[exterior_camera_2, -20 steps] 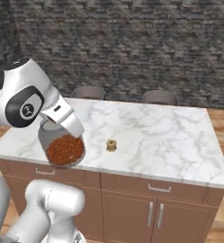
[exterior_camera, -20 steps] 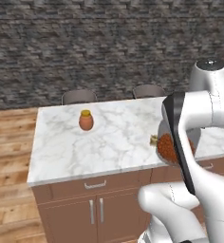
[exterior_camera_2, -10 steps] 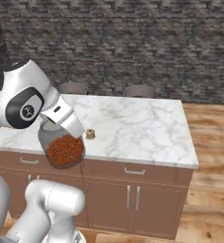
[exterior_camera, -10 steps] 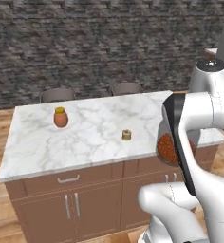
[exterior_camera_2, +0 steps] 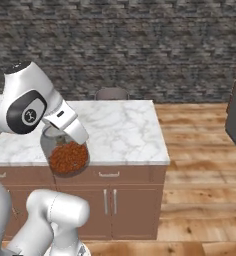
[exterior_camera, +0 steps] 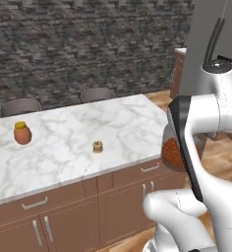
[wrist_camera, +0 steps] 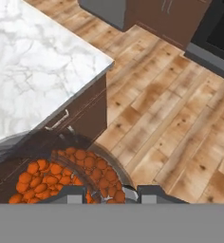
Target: Pick the candle and jar from the dining table and place them in the open cabinet. Close the cabinet after placing the objects.
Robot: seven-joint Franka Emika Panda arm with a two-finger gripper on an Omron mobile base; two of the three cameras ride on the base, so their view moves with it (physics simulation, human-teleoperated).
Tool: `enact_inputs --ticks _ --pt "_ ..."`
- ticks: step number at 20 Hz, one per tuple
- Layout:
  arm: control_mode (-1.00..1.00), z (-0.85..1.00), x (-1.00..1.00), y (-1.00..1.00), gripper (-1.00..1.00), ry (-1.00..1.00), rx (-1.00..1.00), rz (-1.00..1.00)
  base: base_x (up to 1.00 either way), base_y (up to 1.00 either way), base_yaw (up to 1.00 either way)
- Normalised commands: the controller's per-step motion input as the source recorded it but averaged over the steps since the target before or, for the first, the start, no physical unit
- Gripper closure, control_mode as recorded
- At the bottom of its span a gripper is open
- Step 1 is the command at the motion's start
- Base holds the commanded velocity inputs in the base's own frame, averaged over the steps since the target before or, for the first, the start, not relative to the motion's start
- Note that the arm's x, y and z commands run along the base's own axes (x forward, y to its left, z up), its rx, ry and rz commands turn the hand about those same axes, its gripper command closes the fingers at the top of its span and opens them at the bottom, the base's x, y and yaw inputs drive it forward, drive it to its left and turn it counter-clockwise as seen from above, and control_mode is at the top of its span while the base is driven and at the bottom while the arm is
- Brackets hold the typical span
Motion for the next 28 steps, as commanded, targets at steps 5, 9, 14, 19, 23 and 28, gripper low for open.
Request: enact_inputs --ticks 5,9,14,19,23,28 --pt "1.00 0.00 0.00 0.00 1.00 0.00 0.00 0.00 -0.20 -0.32 -0.27" --pt "1.00 0.00 0.00 0.00 1.00 0.00 0.00 0.00 -0.40 -0.17 -0.20" --pt "1.00 0.00 0.00 0.00 1.00 0.00 0.00 0.00 -0.29 -0.27 -0.22" --pt "1.00 0.00 0.00 0.00 1.00 0.00 0.00 0.00 -0.26 -0.33 -0.23" --pt "1.00 0.00 0.00 0.00 1.00 0.00 0.00 0.00 -0.11 -0.24 -0.28" --pt "1.00 0.00 0.00 0.00 1.00 0.00 0.00 0.00 -0.02 -0.20 -0.33"
